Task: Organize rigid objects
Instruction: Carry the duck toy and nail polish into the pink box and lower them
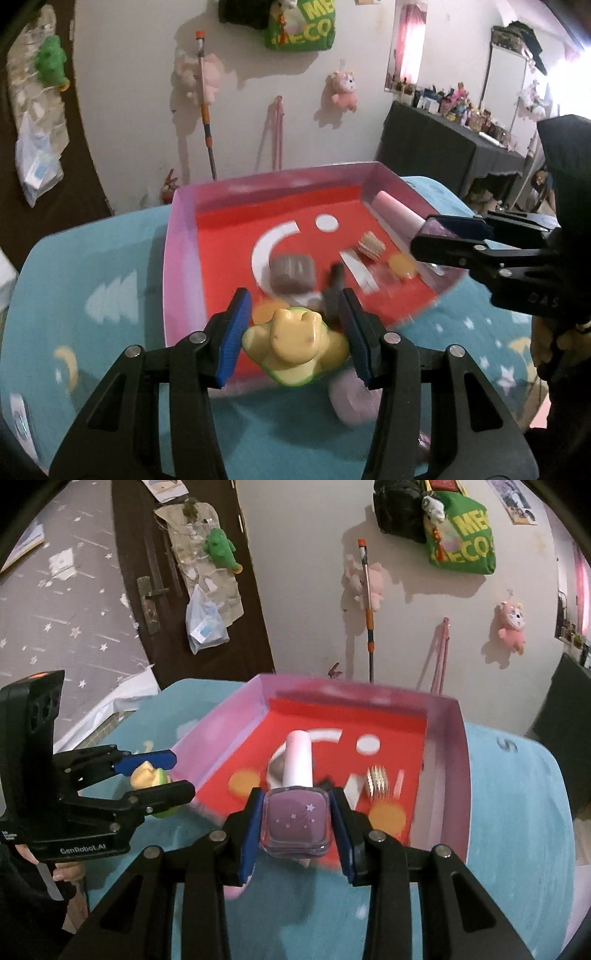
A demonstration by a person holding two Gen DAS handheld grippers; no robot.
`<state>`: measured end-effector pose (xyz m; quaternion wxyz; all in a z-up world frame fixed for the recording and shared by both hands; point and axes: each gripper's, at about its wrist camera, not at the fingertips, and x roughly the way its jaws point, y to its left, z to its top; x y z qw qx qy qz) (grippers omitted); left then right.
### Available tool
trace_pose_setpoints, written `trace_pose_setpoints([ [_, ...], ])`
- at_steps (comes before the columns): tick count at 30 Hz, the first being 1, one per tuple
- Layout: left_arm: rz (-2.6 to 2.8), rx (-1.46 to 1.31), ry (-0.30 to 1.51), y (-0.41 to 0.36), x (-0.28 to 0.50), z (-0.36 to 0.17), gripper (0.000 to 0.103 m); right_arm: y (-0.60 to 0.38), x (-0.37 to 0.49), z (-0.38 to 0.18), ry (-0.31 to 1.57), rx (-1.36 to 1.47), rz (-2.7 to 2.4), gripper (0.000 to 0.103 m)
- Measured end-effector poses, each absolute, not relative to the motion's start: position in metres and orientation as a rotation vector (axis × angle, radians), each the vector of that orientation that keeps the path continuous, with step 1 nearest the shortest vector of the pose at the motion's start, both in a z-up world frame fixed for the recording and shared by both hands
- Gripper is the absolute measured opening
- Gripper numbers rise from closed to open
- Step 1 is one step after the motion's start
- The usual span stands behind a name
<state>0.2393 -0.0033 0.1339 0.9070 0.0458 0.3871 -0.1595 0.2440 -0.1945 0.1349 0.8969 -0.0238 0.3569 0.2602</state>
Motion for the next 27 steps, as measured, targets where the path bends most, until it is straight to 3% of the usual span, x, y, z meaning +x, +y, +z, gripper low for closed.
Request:
trace_pose_setpoints([
  [15,-0.229,0.237,1.040,-0.017,0.352,0.090,0.047,-0.154,0.362,0.075,0.994,-0.163,0.493,0.038],
  [27,-0.109,0.204,1.043,-0.013,0.382,0.074,0.047,-0.159,0.384,0.062,1.051,-0.145,0.460,0.038],
])
